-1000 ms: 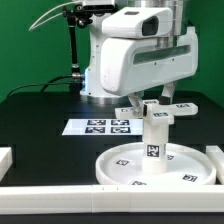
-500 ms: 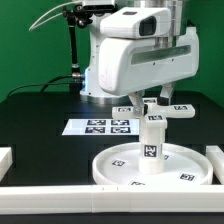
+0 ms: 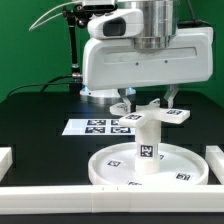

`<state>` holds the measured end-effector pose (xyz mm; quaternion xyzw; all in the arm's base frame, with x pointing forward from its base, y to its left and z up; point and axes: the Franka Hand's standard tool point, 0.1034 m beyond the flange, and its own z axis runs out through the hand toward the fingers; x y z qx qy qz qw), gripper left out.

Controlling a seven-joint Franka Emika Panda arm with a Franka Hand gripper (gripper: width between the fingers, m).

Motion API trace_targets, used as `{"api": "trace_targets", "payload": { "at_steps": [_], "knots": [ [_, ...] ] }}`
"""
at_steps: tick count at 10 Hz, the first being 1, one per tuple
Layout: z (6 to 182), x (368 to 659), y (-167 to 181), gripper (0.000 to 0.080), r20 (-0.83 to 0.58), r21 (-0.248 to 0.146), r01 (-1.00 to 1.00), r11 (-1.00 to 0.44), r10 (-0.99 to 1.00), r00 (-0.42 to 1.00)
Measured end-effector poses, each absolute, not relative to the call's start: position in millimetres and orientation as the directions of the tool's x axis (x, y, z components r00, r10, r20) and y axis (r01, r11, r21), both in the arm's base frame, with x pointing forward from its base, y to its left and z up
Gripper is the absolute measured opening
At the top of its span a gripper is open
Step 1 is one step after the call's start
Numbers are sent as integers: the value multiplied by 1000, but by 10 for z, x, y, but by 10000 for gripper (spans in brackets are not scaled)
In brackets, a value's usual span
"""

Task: Assemble round table

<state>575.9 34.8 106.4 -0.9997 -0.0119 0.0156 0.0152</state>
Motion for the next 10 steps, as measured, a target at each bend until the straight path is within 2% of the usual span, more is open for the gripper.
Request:
{"api": "trace_targets", "payload": {
  "at_steps": [6,8,10],
  "knots": [
    [1055,5754,380,439,-42,-17,-352,-936,-351,936],
    [1052,5755,380,439,-48,-16,-531,-847,-529,847],
    [1051,5761,392,439,-69,-31,-721,-692,-718,692]
  ]
}}
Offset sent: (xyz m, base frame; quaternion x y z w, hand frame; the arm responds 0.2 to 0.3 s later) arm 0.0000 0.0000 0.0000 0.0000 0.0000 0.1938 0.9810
